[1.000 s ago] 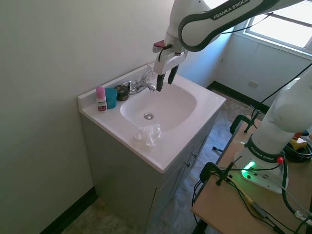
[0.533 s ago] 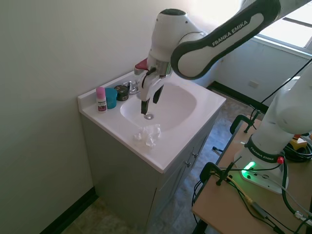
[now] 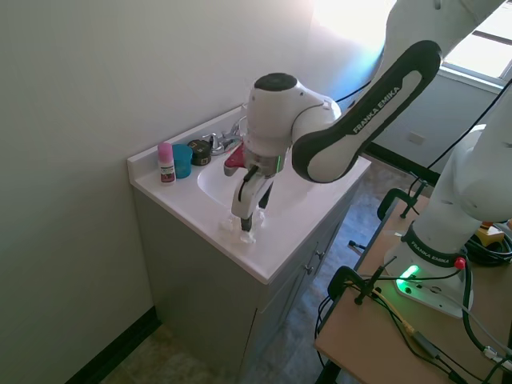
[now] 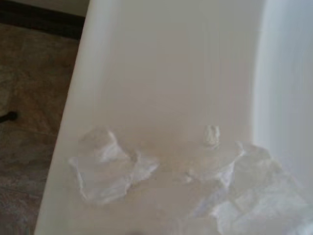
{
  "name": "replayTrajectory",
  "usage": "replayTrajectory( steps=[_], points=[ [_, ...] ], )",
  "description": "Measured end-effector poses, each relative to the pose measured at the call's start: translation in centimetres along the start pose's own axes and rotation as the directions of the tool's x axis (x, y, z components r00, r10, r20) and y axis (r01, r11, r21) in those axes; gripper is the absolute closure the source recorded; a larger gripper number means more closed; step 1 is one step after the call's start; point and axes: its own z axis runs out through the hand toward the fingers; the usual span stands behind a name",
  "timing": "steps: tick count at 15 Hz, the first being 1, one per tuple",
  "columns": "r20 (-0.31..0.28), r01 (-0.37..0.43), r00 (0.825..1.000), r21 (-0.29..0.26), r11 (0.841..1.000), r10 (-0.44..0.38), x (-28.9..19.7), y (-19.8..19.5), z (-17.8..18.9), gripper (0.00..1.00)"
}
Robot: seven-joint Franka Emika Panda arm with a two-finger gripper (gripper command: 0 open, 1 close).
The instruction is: Throw the tissue in the trash bin
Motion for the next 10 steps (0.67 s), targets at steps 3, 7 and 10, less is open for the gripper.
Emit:
replayTrajectory(
  steps=[3,7,10],
  points=[
    [0.011,-0.004,1.000,-0.009,1.000,0.004,0.1,0.1,1.1,1.00],
    [0.015,-0.010,1.000,-0.009,1.000,0.010,0.4,0.1,1.5,1.00],
    [0.020,-0.015,1.000,-0.007,1.000,0.015,0.3,0.0,1.5,1.00]
  ],
)
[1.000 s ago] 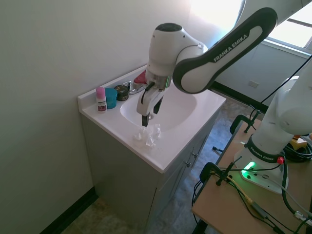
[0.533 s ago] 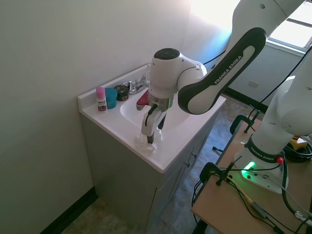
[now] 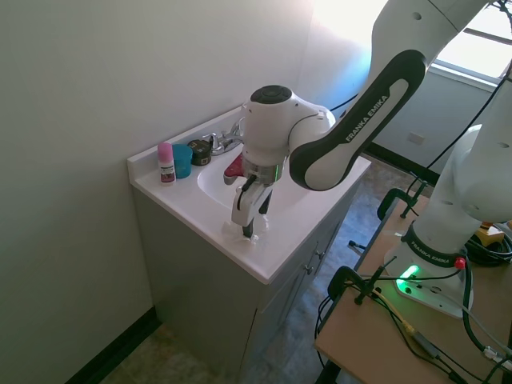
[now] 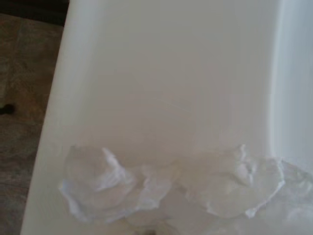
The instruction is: Throw the tissue in the trash bin
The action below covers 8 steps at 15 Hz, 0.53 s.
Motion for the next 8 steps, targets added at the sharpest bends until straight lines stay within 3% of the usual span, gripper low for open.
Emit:
replayTrajectory(
  steps=[8],
  points=[
    [0.060,-0.032,0.998,-0.008,0.999,0.032,0.64,-0.78,-0.42,1.00]
  ],
)
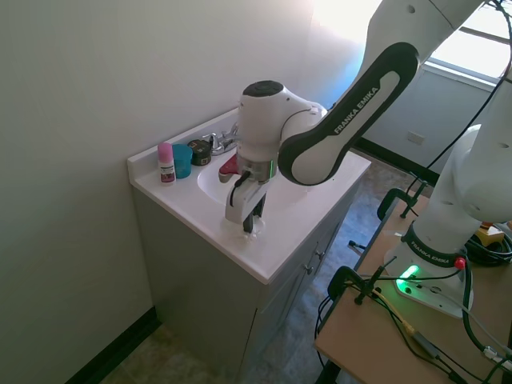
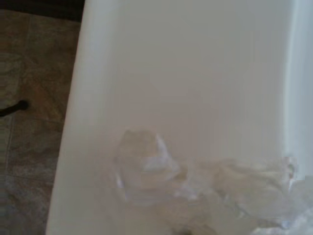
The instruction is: Throw the tissue in the trash bin
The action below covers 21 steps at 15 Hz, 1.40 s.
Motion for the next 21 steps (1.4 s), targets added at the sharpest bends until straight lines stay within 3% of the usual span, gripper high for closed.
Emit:
replayTrajectory(
  steps=[7,10,12,14,16,17,19,21],
  points=[
    [0.032,-0.009,0.999,0.009,1.000,0.009,1.8,0.4,-0.4,1.00],
    [0.030,-0.024,0.999,0.038,0.999,0.023,2.8,0.2,-1.5,1.00],
    [0.000,-0.042,0.999,0.092,0.995,0.042,3.9,-0.3,-4.5,1.00],
    [-0.047,-0.075,0.995,0.165,0.983,0.084,5.9,-0.4,-10.1,1.00],
    [-0.069,-0.144,0.984,0.253,0.957,0.166,8.8,0.7,-16.2,1.00],
    [-0.066,-0.188,0.974,0.307,0.933,0.217,10.9,2.0,-19.2,1.00],
    [-0.052,-0.278,0.944,0.405,0.871,0.326,15.7,6.7,-24.1,1.00],
    [-0.028,-0.385,0.892,0.474,0.792,0.451,20.5,13.4,-27.4,1.00]
  ],
)
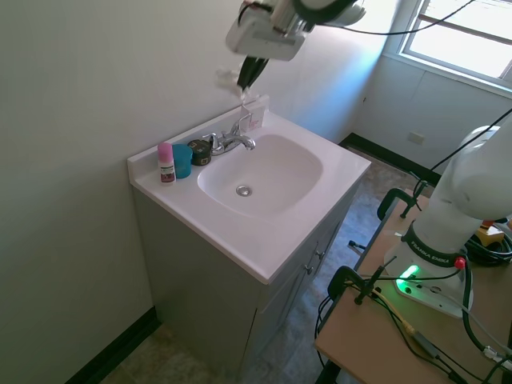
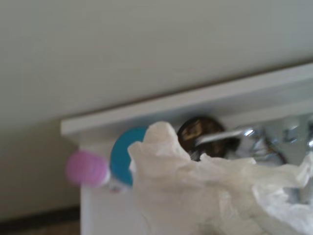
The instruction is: Throw the tissue in the trash bin
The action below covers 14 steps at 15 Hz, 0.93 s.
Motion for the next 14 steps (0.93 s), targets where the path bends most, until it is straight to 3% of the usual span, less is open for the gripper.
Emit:
replayTrajectory(
  steps=[1,3,6,11,13,14],
  points=[
    [-0.029,-0.074,0.997,0.028,0.997,0.074,3.8,1.5,-2.0,1.00],
    [-0.077,-0.226,0.970,0.074,0.971,0.231,11.3,5.5,-4.9,1.00],
    [-0.135,-0.419,0.895,0.080,0.905,0.426,20.2,12.0,-5.1,1.00],
    [-0.204,-0.612,0.771,0.018,0.790,0.603,30.0,19.5,2.2,1.00],
    [-0.204,-0.655,0.742,-0.018,0.755,0.639,32.4,21.9,5.9,1.00],
    [-0.197,-0.665,0.737,-0.035,0.746,0.647,33.2,22.7,7.6,1.00]
  ],
)
